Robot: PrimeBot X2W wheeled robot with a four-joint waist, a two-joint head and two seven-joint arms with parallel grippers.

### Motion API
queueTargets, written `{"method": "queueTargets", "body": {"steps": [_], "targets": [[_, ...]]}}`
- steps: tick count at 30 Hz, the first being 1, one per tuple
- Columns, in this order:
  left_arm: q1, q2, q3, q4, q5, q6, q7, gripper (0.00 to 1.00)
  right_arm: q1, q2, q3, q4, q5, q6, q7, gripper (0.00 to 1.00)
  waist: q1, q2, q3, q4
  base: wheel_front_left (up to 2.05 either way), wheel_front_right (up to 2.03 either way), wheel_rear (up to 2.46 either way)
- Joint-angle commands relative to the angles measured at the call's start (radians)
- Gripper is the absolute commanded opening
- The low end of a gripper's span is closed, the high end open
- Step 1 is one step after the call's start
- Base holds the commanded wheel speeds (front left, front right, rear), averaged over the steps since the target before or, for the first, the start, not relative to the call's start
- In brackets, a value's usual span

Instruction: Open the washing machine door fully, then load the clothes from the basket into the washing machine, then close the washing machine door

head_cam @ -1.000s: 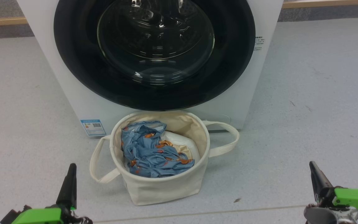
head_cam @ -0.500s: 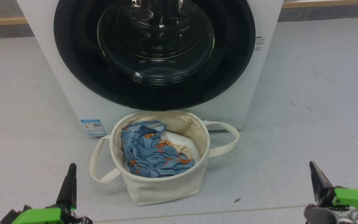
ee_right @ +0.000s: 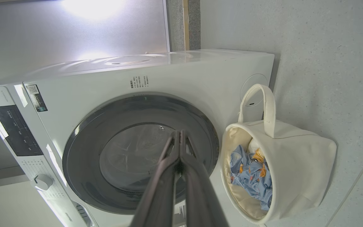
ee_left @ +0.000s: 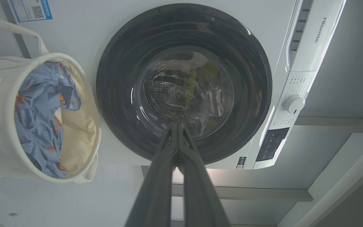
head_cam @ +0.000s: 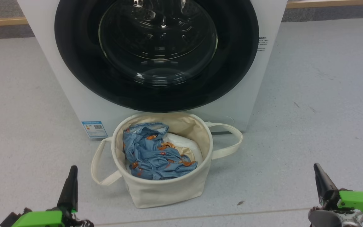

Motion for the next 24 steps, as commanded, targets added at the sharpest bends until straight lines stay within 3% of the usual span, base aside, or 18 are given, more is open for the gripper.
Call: {"method": "queueTargets", "body": {"steps": [1,24], "targets": [[-0.046,0.006,0.034,-0.026,0.004,-0.007,0.008,0.0,-0.05,-0.003,0.018,-0.03,-0.004,0.0,0.009,0.0,0.0,0.0,0.0,0.0,0.0,0.0,0.0],[-0.046,0.005,0.035,-0.026,0.004,-0.007,0.008,0.0,-0.05,-0.003,0.018,-0.03,-0.004,0.0,0.009,0.0,0.0,0.0,0.0,0.0,0.0,0.0,0.0]]}}
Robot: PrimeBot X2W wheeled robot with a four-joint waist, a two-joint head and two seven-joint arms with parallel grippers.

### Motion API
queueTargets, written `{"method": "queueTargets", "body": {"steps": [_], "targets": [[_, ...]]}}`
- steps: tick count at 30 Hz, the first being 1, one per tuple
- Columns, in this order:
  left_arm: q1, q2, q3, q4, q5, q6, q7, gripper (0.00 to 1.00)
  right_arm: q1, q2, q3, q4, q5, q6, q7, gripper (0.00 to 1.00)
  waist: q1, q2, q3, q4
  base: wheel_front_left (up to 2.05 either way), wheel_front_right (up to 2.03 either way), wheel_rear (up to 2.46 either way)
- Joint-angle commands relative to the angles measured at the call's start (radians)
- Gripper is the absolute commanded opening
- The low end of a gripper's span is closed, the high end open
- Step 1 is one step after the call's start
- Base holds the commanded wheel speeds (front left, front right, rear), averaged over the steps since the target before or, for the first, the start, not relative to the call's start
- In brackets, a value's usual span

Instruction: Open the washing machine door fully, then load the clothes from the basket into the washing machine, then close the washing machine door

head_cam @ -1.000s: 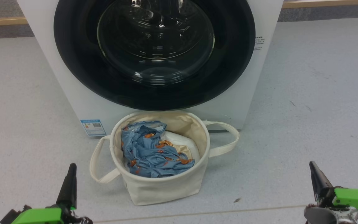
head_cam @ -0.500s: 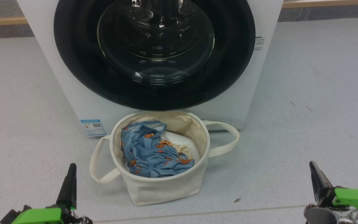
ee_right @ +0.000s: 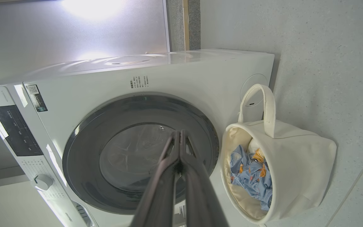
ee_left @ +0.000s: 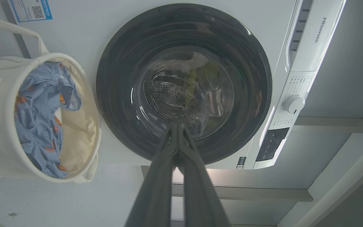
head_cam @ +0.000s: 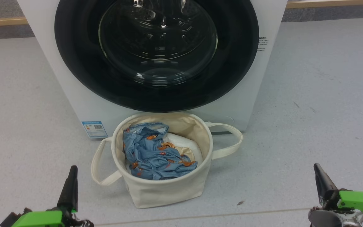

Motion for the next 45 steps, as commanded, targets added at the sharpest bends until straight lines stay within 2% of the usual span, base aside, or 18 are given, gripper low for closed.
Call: {"method": "queueTargets", "body": {"steps": [1,38,39,45], "targets": [[-0.045,0.006,0.034,-0.026,0.004,-0.007,0.008,0.0,-0.05,-0.004,0.019,-0.03,-0.004,0.0,0.009,0.0,0.0,0.0,0.0,0.0,0.0,0.0,0.0],[-0.045,0.006,0.035,-0.026,0.004,-0.007,0.009,0.0,-0.05,-0.003,0.019,-0.03,-0.004,0.0,0.009,0.0,0.0,0.0,0.0,0.0,0.0,0.0,0.0],[0.0,0.0,0.0,0.0,0.0,0.0,0.0,1.0,0.0,0.0,0.0,0.0,0.0,0.0,0.0,1.0,0.0,0.0,0.0,0.0,0.0,0.0,0.0],[-0.004,-0.001,-0.01,0.015,-0.005,0.0,-0.016,1.0,-0.005,0.0,0.002,0.011,-0.012,0.0,-0.015,1.0,0.0015,0.0,0.0,0.001,0.0,0.0,0.0]]}}
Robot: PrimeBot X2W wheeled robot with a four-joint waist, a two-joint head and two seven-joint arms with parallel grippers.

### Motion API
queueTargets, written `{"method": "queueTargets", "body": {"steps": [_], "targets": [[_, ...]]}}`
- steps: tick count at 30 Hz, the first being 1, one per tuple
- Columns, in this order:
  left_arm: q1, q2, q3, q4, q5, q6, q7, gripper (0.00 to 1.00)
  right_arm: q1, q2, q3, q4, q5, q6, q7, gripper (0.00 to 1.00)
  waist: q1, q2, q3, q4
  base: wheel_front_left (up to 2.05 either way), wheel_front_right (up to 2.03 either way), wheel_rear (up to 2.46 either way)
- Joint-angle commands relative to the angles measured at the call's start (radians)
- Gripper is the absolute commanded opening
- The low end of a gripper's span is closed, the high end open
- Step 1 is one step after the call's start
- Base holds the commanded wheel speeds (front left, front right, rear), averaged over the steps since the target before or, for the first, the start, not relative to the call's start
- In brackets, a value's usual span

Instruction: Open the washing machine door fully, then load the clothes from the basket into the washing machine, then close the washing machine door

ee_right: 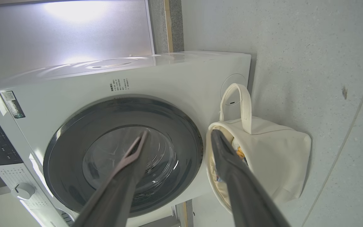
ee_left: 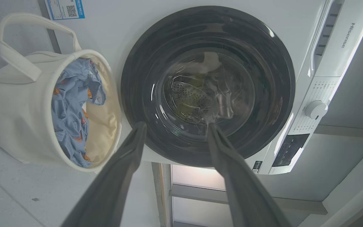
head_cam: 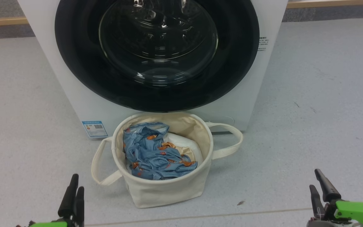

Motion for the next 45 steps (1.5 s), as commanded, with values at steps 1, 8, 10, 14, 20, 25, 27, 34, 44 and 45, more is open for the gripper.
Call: {"method": "queueTargets", "body": {"steps": [1,8,10,14,20,25,27,34,44,45], "targets": [[-0.044,0.005,-0.004,-0.03,-0.006,-0.001,-0.008,1.0,-0.039,-0.007,-0.002,-0.031,-0.012,0.0,-0.012,1.0,0.0014,-0.0001,-0.001,0.001,0.0,0.0,0.0],[-0.051,0.006,-0.014,-0.021,-0.013,-0.001,-0.028,1.0,-0.05,-0.007,-0.01,-0.023,-0.031,0.0,-0.033,1.0,-0.0005,-0.0001,0.002,0.004,0.0,0.0,0.0],[-0.053,0.006,-0.017,-0.019,-0.014,-0.001,-0.034,1.0,-0.054,-0.007,-0.013,-0.03,-0.039,0.0,-0.039,1.0,-0.0006,-0.0001,0.003,0.005,0.0,0.0,0.0],[-0.058,0.006,-0.019,-0.016,-0.013,-0.002,-0.046,1.0,-0.059,-0.007,-0.023,-0.051,-0.051,0.0,-0.05,1.0,-0.0006,-0.0001,0.004,0.007,0.0,0.0,0.0],[-0.065,0.006,-0.015,-0.019,0.012,-0.002,-0.067,1.0,-0.068,-0.007,-0.025,-0.079,-0.089,0.0,-0.071,1.0,-0.0006,-0.0001,0.003,0.01,0.0,0.0,0.0],[-0.072,0.007,-0.009,-0.031,0.063,-0.002,-0.081,1.0,-0.082,-0.008,-0.017,-0.087,-0.146,0.0,-0.086,1.0,-0.0006,-0.0001,0.002,0.013,0.0,0.0,0.0],[-0.073,0.007,-0.006,-0.034,0.075,-0.002,-0.084,1.0,-0.086,-0.008,-0.017,-0.091,-0.161,0.0,-0.088,1.0,-0.0006,-0.0001,0.002,0.013,0.0,0.0,0.0],[-0.087,0.007,0.031,-0.055,0.192,-0.003,-0.105,1.0,-0.119,-0.008,-0.005,-0.113,-0.287,0.0,-0.109,1.0,-0.0006,-0.0001,-0.001,0.014,0.0,0.0,0.0],[-0.109,0.008,0.045,-0.111,0.359,0.013,-0.134,1.0,-0.176,-0.013,0.039,-0.156,-0.509,0.0,-0.138,1.0,-0.0006,-0.0001,-0.003,0.017,0.0,0.0,0.0],[-0.111,0.008,0.045,-0.119,0.376,0.017,-0.137,1.0,-0.182,-0.015,0.046,-0.162,-0.533,0.0,-0.141,1.0,-0.0006,-0.0001,-0.003,0.018,0.0,0.0,0.0]]}}
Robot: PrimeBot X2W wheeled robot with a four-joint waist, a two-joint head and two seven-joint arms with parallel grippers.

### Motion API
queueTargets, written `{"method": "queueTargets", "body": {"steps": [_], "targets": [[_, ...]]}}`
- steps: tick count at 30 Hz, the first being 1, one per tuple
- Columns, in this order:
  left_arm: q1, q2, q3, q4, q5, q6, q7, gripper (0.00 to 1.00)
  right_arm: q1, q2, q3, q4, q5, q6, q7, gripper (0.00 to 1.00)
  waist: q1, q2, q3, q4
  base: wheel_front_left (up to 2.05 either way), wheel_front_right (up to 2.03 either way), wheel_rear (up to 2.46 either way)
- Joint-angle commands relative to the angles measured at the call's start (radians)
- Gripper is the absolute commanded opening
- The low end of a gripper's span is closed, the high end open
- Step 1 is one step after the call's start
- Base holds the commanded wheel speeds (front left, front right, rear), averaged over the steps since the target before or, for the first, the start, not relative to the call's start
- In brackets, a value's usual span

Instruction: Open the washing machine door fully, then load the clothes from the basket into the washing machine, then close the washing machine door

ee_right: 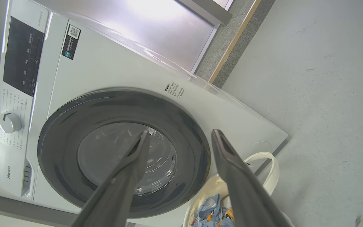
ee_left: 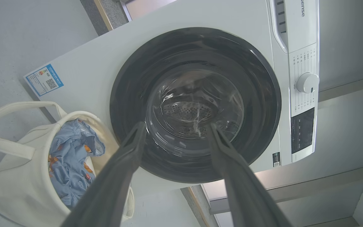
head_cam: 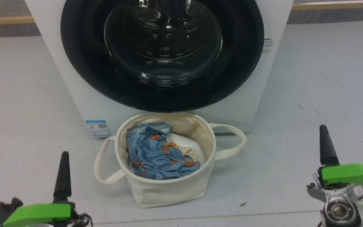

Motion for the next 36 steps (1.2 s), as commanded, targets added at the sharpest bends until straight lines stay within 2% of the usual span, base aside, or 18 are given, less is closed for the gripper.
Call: {"method": "queueTargets", "body": {"steps": [1,16,25,36], "targets": [[-0.06,0.009,0.017,-0.052,0.044,0.008,-0.015,1.0,-0.069,-0.015,0.022,-0.051,-0.052,0.0,-0.015,1.0,0.0,0.0,0.0,0.001,0.0,0.0,0.0],[-0.078,0.01,-0.02,-0.148,0.338,0.073,-0.059,1.0,-0.136,-0.074,0.145,-0.172,-0.36,0.0,-0.059,1.0,0.0,0.0,0.009,0.01,0.0,0.0,0.0],[-0.089,0.011,-0.07,-0.202,0.607,0.123,-0.085,1.0,-0.136,-0.071,0.178,-0.144,-0.464,0.0,-0.086,1.0,0.0,0.0,0.011,0.016,0.0,0.0,0.0],[-0.091,0.052,-0.164,-0.189,0.802,0.21,-0.115,1.0,-0.137,-0.065,0.235,-0.108,-0.609,0.0,-0.115,1.0,0.0,0.0,0.015,0.017,0.0,0.0,0.0]]}}
